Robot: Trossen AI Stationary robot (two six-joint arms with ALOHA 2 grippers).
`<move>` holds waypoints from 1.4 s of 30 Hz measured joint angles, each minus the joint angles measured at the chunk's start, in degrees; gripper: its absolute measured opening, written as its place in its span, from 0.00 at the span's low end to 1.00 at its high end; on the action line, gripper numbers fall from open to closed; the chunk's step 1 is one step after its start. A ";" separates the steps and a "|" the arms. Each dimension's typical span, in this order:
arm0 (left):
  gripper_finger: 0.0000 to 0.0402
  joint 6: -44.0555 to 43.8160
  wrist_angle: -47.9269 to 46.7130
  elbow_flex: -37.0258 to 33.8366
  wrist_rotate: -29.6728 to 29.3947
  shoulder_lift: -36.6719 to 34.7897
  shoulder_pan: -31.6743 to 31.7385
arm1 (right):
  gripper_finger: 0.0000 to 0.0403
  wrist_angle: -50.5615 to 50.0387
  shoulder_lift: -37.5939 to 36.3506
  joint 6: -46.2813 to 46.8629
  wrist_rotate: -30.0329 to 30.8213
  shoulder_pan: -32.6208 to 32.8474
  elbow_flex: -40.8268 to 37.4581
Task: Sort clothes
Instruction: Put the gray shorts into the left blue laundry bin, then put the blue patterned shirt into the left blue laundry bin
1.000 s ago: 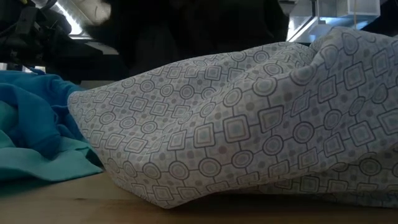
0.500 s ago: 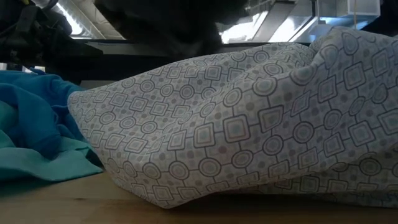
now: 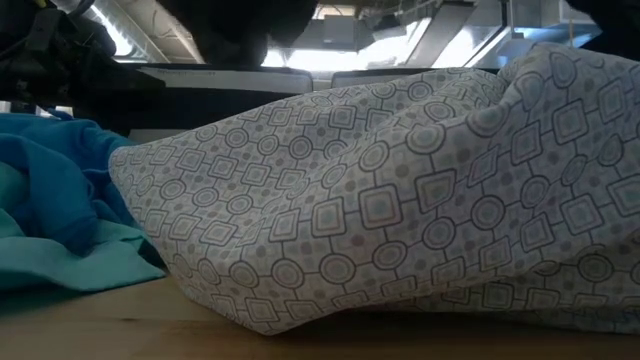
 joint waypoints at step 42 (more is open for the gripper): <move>0.31 -0.41 -0.15 0.01 1.07 0.02 -0.04 | 0.73 -25.48 14.65 30.00 3.28 -8.34 7.73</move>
